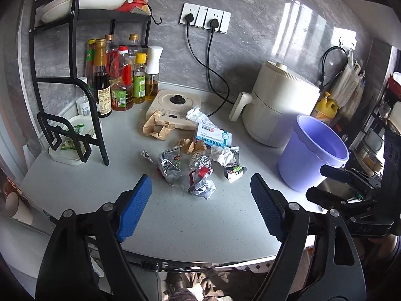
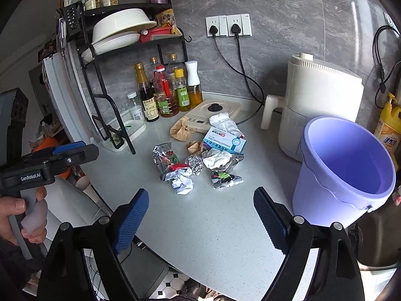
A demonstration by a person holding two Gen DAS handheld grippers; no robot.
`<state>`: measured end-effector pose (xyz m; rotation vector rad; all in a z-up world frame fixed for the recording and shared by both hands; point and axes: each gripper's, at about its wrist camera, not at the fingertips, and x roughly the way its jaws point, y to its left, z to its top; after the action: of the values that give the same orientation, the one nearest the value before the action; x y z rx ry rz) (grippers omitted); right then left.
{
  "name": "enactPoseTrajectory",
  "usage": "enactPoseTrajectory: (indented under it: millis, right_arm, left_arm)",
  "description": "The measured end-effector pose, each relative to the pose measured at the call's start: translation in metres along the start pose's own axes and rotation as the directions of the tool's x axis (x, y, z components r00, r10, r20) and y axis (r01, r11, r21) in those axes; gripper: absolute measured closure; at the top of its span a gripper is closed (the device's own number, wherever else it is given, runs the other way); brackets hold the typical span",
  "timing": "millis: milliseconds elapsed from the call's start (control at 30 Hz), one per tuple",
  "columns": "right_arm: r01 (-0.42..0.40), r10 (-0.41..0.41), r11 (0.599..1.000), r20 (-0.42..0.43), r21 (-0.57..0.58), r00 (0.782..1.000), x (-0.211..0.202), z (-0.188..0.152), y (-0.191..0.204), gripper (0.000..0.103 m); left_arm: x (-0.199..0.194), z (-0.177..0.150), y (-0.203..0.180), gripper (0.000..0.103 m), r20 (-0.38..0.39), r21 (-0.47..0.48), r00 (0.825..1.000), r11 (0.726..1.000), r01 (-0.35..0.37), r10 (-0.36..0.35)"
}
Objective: Collect trash
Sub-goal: 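Move the right tool toward the pile of foil snack wrappers, then close the right tool on the silver foil snack bag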
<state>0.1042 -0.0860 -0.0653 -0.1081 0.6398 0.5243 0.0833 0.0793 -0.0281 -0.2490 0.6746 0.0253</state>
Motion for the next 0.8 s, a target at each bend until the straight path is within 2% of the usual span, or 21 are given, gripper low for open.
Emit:
enactPoseTrajectory:
  millis: [67,133,267,433,700,800]
  right_arm:
    - [0.003,-0.003,1.000,-0.038,0.010,0.999,0.020,0.007,-0.001,0.031]
    - [0.014,-0.011,0.999,-0.067,0.046,0.998,0.037,0.012,-0.007,0.032]
    - [0.055,-0.046,0.996,-0.118,0.074,0.992,0.070,0.020,-0.015,0.037]
    - [0.101,-0.084,0.991,-0.191,0.083,0.978,0.111,0.022,-0.024,0.038]
    - [0.142,-0.109,0.985,-0.286,0.096,0.952,0.174,0.021,-0.032,0.038]
    - [0.160,-0.127,0.984,-0.325,0.078,0.937,0.198,0.018,-0.035,0.038]
  left_arm:
    - [0.018,0.006,0.011,0.030,-0.020,-0.013,1.000,1.000,0.015,-0.015]
    - [0.036,0.011,0.021,0.030,-0.037,-0.013,0.999,1.000,0.026,-0.026]
    - [0.074,0.017,0.037,0.040,-0.088,-0.023,0.995,0.998,0.054,-0.056]
    - [0.117,0.022,0.055,0.041,-0.140,-0.042,0.987,0.996,0.078,-0.083]
    - [0.180,0.021,0.075,0.051,-0.234,-0.043,0.965,0.993,0.114,-0.121]
    - [0.198,0.018,0.077,0.069,-0.269,-0.038,0.953,0.990,0.137,-0.143]
